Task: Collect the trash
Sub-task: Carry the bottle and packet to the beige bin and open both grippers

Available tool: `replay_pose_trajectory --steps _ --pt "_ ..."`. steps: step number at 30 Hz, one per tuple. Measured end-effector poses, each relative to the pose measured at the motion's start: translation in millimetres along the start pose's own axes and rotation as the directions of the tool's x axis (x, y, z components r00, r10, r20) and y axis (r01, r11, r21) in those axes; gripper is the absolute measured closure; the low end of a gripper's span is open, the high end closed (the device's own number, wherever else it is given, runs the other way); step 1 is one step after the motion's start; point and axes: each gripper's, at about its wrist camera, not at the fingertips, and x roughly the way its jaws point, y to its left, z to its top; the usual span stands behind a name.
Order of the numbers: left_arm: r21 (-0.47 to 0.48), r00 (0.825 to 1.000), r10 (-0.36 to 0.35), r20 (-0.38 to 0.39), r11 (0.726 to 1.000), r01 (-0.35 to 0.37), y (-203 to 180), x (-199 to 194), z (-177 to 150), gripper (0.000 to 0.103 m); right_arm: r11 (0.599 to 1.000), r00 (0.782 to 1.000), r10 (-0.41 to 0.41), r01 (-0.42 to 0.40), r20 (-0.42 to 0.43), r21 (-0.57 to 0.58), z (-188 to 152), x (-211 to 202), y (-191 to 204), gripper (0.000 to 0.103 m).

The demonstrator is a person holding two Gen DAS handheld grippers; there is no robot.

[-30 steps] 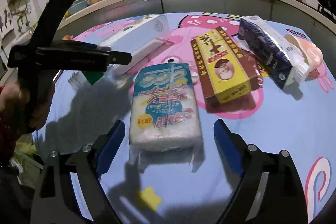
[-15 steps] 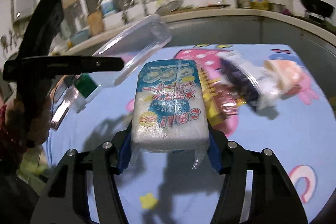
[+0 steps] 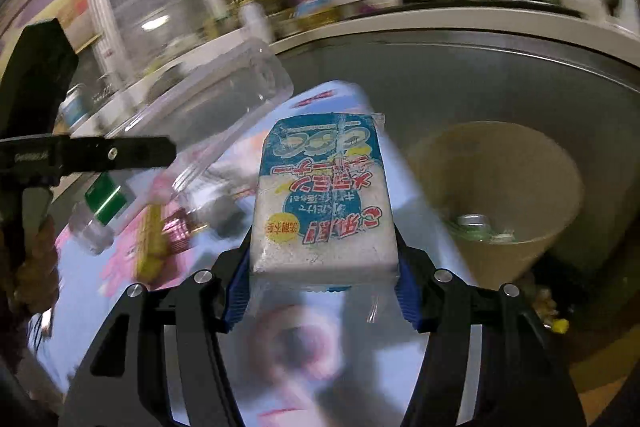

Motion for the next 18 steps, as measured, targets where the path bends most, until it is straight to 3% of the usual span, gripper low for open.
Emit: replay_pose_trajectory --steps 4,11,14,18 --pt "0.073 0.994 -0.057 -0.093 0.995 0.064 -40 62 38 0.041 0.989 0.996 -0.095 0.095 -0.006 0.109 13 10 -62 0.044" --pt "0.104 0.972 -0.065 -0.227 0.991 0.09 -74 150 72 0.04 0.962 0.983 -0.175 0.183 -0.056 0.204 29 36 -133 0.043" --pt "0.095 0.97 -0.025 -0.24 0.994 0.049 -76 175 80 0.017 0.954 0.983 -0.163 0.18 -0.088 0.24 32 45 -143 0.037" --pt "0.065 0.973 -0.008 -0.231 0.998 0.023 -72 183 89 0.017 0.956 0.981 -0.186 0.193 -0.054 0.219 34 40 -140 0.034"
